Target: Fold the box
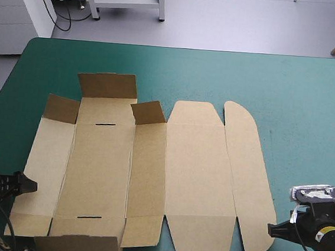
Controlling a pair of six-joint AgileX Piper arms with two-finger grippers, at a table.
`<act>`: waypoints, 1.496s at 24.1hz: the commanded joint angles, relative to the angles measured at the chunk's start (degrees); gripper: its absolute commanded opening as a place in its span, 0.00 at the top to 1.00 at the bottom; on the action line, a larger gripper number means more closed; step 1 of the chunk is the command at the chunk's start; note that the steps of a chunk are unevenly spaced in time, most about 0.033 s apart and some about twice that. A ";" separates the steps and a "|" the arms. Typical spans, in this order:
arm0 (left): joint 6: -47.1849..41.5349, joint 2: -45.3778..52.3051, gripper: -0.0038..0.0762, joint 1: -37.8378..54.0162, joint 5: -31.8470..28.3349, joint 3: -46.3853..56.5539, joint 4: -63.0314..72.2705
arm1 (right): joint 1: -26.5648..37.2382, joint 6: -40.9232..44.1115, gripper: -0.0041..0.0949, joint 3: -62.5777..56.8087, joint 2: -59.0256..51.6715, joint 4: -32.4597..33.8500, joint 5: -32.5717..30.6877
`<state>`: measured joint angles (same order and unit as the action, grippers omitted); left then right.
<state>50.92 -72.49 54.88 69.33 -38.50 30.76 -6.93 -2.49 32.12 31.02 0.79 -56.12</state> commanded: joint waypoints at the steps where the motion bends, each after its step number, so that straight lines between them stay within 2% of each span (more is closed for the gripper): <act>1: 0.59 -0.50 0.21 -0.19 1.72 -1.05 3.10 | 0.46 -0.44 0.98 1.45 0.09 0.00 2.73; 8: 0.59 -3.77 0.21 -1.60 5.20 -1.05 7.13 | 0.46 -0.44 0.98 1.45 0.09 0.00 2.73; 16: -0.66 -5.65 0.21 -13.67 5.25 -1.05 3.58 | 0.46 -0.44 0.98 1.45 0.09 0.00 2.73; 28: -3.79 -5.65 0.21 -13.93 5.25 -1.05 3.24 | 0.46 -0.44 0.98 1.45 0.09 0.00 2.73; 29: -3.79 -5.65 0.23 -13.93 5.25 -1.05 3.24 | 0.46 -0.44 0.98 1.45 0.09 0.00 2.73; 33: -4.17 -5.65 0.49 -13.93 5.25 -1.05 3.24 | 0.46 -0.44 0.98 1.45 0.09 0.00 2.73; 36: -4.17 -5.65 0.63 -13.93 5.25 -1.05 3.24 | 0.46 -0.44 0.98 1.45 0.09 0.00 2.73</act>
<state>47.40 -79.34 41.36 67.99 -38.70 31.86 -6.93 -2.49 32.12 31.02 0.79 -56.12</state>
